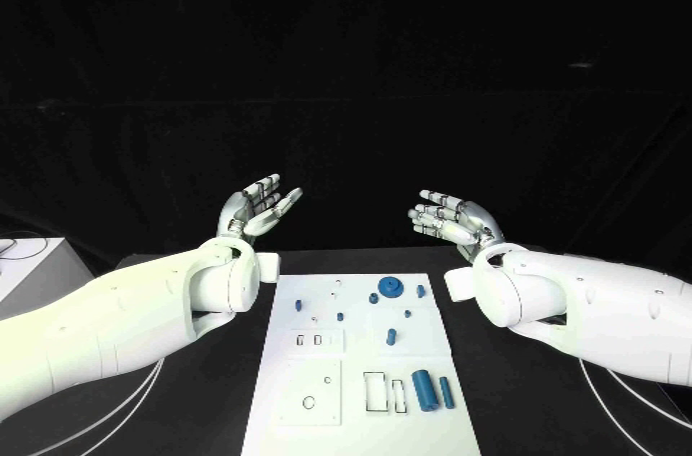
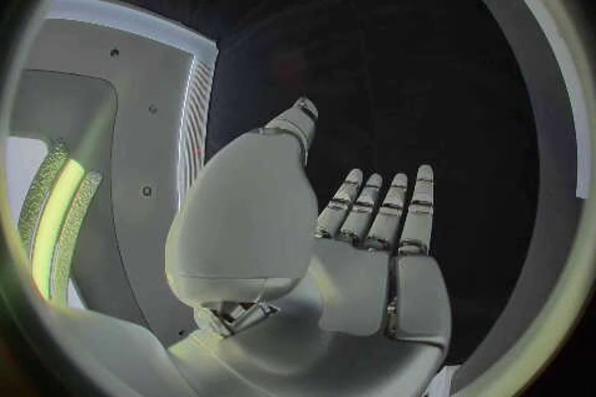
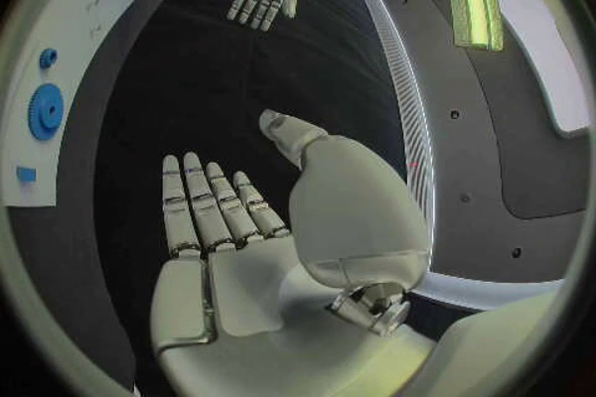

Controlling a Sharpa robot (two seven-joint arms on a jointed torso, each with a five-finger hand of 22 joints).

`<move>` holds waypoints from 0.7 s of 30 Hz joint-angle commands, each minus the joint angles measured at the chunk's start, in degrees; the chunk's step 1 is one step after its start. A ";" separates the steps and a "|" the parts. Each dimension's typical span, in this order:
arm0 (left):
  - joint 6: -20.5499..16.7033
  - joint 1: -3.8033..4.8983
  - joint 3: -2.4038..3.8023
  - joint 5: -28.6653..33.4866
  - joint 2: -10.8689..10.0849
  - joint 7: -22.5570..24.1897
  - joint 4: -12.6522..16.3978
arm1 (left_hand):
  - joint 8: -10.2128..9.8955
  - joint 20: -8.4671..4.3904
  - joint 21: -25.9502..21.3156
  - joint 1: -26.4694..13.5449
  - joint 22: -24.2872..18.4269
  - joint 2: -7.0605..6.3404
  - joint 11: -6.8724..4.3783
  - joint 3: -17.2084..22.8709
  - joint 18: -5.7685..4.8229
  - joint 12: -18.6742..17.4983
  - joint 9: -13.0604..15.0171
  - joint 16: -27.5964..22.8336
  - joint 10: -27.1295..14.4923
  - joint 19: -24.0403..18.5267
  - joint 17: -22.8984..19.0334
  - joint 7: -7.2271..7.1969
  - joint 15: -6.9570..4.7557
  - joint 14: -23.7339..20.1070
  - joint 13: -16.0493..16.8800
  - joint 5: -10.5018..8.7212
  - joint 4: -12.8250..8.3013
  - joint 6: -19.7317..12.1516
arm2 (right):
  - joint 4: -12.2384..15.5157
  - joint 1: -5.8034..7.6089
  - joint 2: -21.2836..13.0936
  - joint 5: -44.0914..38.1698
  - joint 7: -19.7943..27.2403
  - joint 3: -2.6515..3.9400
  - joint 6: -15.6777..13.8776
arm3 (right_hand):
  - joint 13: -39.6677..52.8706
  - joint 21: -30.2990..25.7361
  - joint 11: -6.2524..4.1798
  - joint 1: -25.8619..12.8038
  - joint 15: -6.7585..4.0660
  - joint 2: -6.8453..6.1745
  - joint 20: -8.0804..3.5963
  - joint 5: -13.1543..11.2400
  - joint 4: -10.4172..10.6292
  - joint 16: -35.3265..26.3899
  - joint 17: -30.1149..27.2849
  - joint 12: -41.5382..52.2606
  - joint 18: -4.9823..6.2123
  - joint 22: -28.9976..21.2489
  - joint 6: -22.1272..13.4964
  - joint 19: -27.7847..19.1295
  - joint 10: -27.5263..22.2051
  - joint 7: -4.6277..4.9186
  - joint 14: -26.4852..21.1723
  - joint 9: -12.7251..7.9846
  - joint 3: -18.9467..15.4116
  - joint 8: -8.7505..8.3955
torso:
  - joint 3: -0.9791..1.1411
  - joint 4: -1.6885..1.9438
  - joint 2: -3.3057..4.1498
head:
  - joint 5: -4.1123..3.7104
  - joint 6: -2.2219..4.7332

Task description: Assemble the parts on the task board

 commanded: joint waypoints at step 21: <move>9.74 0.24 -0.01 -3.92 -12.17 -1.04 16.17 | 9.24 -7.41 25.13 0.04 12.27 -0.93 -2.06 12.29 4.44 2.85 5.53 19.71 44.12 35.14 19.26 2.27 -9.88 45.45 1.54 0.24 -4.87 28.49 | -3.95 4.36 1.02 -71.47 -20.08 -0.73 13.05 | 0.99 32.14 -9.19 5.93 -12.94 -2.95 -10.68 0.14 -5.16 18.26 14.05 0.70 3.80 17.06 33.85 35.29 39.61 0.93 47.43 4.06 -0.25 6.52 | -0.64 0.17 5.07 | -0.58 -2.27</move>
